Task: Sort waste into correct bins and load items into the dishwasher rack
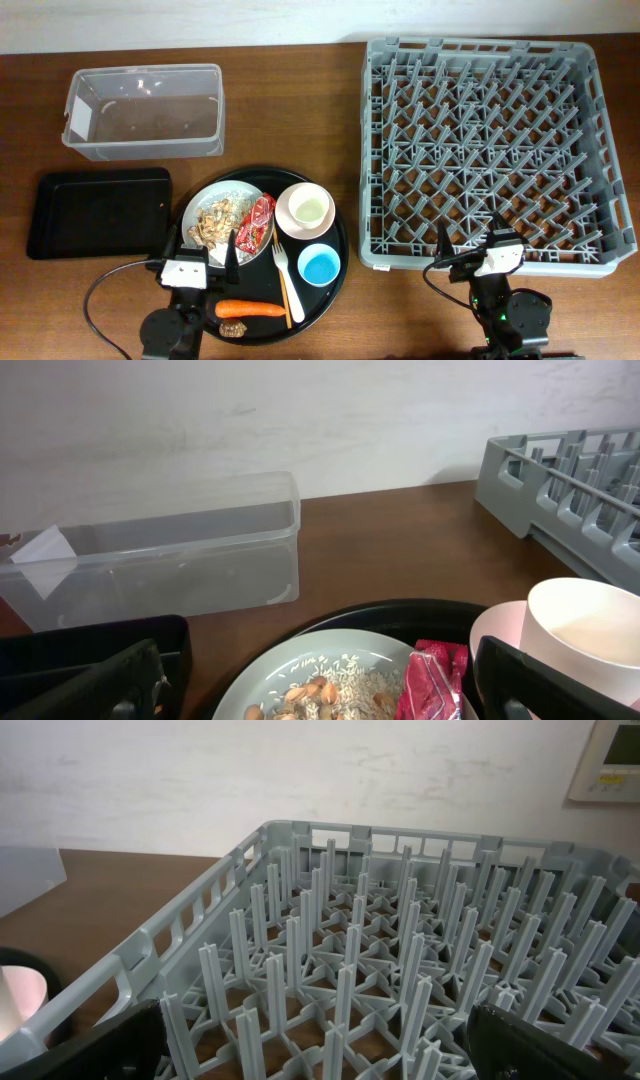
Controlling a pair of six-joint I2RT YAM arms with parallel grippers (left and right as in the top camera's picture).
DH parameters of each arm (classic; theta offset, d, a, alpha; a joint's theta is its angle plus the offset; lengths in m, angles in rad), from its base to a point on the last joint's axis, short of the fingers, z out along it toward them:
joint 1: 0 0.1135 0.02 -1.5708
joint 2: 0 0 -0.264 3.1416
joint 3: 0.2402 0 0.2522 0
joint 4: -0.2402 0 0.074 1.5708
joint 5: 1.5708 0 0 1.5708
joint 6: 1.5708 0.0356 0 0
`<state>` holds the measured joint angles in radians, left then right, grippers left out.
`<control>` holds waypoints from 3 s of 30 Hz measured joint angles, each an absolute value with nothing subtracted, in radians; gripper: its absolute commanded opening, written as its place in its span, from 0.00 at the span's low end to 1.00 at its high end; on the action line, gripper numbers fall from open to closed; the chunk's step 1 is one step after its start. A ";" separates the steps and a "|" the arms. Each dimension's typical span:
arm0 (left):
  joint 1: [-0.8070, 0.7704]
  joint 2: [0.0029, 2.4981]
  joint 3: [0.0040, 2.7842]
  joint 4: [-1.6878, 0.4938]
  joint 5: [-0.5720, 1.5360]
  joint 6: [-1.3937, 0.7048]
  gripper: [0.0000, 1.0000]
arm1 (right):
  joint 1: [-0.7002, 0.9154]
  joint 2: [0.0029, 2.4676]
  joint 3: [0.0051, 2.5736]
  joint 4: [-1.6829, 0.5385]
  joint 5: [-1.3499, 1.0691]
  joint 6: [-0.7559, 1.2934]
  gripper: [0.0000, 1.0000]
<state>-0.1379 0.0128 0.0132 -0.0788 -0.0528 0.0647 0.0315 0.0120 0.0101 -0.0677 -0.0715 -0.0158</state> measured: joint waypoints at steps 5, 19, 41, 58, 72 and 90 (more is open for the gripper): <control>-0.138 0.013 0.013 -0.079 -0.053 0.065 0.99 | 0.031 0.012 0.010 -0.068 -0.072 -0.016 0.99; -0.138 0.013 0.013 -0.079 -0.053 0.065 0.99 | 0.031 0.012 0.010 -0.068 -0.072 -0.016 0.99; -0.138 0.013 0.013 -0.079 -0.052 0.065 0.99 | 0.031 0.012 0.010 -0.068 -0.072 -0.016 0.99; -0.138 0.144 0.294 -0.419 0.015 -0.005 0.99 | 0.031 0.070 0.271 -0.440 -0.191 0.027 0.99; -0.138 0.893 0.971 -0.926 0.053 -0.009 0.99 | 0.031 0.596 0.796 -0.943 -0.257 0.029 0.99; -0.138 1.483 1.017 -0.739 0.103 -0.020 0.59 | 0.031 0.934 0.817 -1.029 -0.022 0.207 0.99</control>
<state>-0.1379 1.4830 1.0172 -0.7395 0.1028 -0.0200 0.0311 0.9340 0.8165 -1.0286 -0.0223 0.2070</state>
